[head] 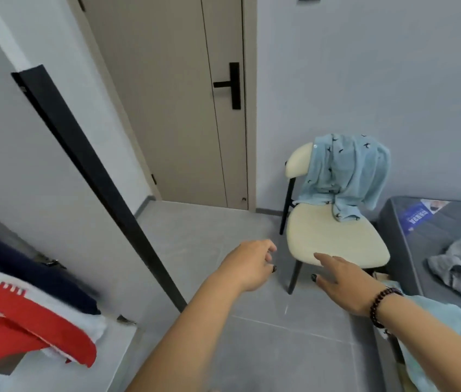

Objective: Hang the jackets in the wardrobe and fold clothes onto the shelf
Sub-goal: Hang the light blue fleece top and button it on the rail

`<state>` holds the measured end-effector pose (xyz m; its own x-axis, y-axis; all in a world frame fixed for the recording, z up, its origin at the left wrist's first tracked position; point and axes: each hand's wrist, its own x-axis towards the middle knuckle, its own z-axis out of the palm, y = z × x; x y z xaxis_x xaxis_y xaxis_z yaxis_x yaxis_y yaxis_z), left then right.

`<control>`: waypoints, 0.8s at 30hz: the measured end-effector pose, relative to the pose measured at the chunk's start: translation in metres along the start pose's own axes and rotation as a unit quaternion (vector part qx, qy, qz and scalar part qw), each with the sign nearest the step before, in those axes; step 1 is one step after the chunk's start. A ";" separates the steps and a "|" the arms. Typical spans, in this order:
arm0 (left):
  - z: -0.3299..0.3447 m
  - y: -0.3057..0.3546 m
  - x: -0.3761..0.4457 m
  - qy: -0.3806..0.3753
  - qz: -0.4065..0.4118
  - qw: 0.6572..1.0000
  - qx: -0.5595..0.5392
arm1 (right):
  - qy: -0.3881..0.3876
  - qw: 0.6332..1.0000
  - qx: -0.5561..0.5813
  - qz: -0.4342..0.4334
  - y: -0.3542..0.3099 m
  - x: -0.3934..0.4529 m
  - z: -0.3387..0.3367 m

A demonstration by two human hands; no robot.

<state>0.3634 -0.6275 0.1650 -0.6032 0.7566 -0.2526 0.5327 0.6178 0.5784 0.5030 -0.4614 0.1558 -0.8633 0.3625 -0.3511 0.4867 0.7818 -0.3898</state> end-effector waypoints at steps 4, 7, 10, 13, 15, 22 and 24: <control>0.015 0.026 0.049 -0.014 0.035 0.999 0.011 | 0.004 0.999 0.020 0.035 0.040 0.011 -0.008; 0.027 0.044 0.091 -0.022 0.057 0.998 0.014 | 0.004 0.998 0.033 0.060 0.070 0.027 -0.021; 0.035 0.060 0.138 -0.039 0.067 0.997 0.013 | 0.000 0.996 0.037 0.079 0.097 0.050 -0.040; 0.038 0.075 0.190 -0.049 0.072 0.996 0.013 | -0.005 0.995 0.035 0.095 0.124 0.082 -0.063; 0.037 0.084 0.227 -0.055 0.075 0.996 0.015 | -0.010 0.994 0.034 0.102 0.141 0.107 -0.080; 0.029 0.121 0.342 -0.071 0.088 0.993 0.030 | -0.005 0.993 0.044 0.111 0.196 0.197 -0.143; 0.027 0.130 0.369 -0.074 0.087 0.993 0.027 | 0.004 0.993 0.049 0.107 0.211 0.219 -0.157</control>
<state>0.2258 -0.2617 0.1265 -0.4077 0.8734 -0.2665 0.6547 0.4830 0.5814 0.3957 -0.1373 0.1304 -0.7397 0.5188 -0.4286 0.6693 0.6338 -0.3878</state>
